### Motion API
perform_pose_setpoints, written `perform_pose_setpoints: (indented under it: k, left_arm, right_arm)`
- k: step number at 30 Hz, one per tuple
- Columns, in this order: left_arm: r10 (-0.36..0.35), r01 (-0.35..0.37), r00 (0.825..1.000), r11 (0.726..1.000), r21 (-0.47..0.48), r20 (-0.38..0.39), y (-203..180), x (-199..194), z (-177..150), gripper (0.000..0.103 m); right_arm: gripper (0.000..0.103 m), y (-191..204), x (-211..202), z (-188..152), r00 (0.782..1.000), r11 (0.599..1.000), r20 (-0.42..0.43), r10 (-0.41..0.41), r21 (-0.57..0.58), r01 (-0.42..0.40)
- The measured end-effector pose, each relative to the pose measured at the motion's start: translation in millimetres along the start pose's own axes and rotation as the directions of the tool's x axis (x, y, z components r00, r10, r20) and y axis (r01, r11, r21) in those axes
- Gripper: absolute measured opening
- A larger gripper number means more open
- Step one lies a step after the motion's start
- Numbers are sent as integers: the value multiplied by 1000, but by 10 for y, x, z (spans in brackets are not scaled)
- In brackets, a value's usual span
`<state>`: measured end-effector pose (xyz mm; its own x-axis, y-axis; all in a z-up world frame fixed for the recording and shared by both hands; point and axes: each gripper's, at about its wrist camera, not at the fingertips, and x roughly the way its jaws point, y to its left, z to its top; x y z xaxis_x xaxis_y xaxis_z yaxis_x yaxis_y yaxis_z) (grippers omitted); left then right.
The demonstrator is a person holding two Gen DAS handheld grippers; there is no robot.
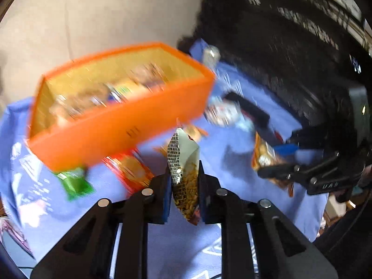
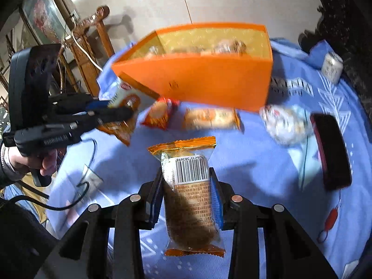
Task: Organize snacks
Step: 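Carry both bags over the orange box and open both tools to drop them, then grasp the white round-snack bag with the right tool while the left tool grasps the red cookie pack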
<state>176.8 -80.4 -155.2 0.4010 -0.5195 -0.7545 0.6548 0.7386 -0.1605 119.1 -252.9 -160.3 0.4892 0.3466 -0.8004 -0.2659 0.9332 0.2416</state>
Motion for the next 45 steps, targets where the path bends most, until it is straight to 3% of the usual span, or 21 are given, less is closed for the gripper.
perform_pose_setpoints:
  k: [4, 10, 17, 18, 19, 20, 21, 22, 24, 31, 36, 40, 45]
  left_arm:
    - [63, -58, 993, 997, -48, 98, 280, -310, 450, 17]
    - [146, -126, 972, 985, -114, 184, 672, -409, 1072, 17]
    - [274, -251, 951, 954, -163, 141, 1014, -158, 1560, 19]
    - [299, -275, 946, 946, -174, 128, 1051, -104, 1609, 32]
    - [342, -317, 934, 927, -201, 104, 1095, -49, 1654, 52]
    - [393, -367, 917, 899, -240, 66, 1136, -12, 1687, 98]
    - [430, -404, 901, 874, -270, 46, 1172, -21, 1708, 99]
    - [452, -419, 891, 857, -300, 46, 1187, -46, 1719, 99]
    - [439, -399, 896, 861, -314, 64, 1191, -100, 1714, 99]
    - [452, -419, 891, 852, -314, 39, 1072, -161, 1667, 99]
    - [448, -414, 893, 851, -323, 35, 967, -260, 1499, 99]
    - [444, -411, 896, 850, -330, 25, 819, -341, 1174, 99]
    - [402, -379, 916, 868, -321, 3, 606, -324, 516, 99]
  right_arm:
    - [36, 35, -127, 422, 997, 1000, 82, 12, -23, -10]
    - [36, 19, -237, 1245, 976, 999, 215, -15, -47, 26]
    - [38, -59, -115, 1933, 958, 994, 278, -73, -52, 91]
    - [46, -86, -62, 2015, 956, 994, 281, -85, -47, 102]
    - [57, -102, -18, 2066, 955, 993, 280, -95, -42, 111]
    - [82, -127, 53, 2130, 955, 990, 267, -131, -22, 142]
    - [90, -133, 80, 2160, 953, 986, 257, -160, -5, 167]
    - [91, -122, 102, 2176, 952, 982, 245, -186, 16, 188]
    - [99, -119, 86, 2151, 954, 985, 246, -173, 34, 170]
    - [99, -42, 96, 1922, 958, 969, 152, -244, 71, 235]
    - [99, -9, 81, 1693, 973, 970, 46, -224, 108, 219]
    - [99, 3, -75, 1192, 976, 978, 121, -180, 128, 164]
    - [99, -206, 123, 476, 981, 968, -39, -190, 160, 194]
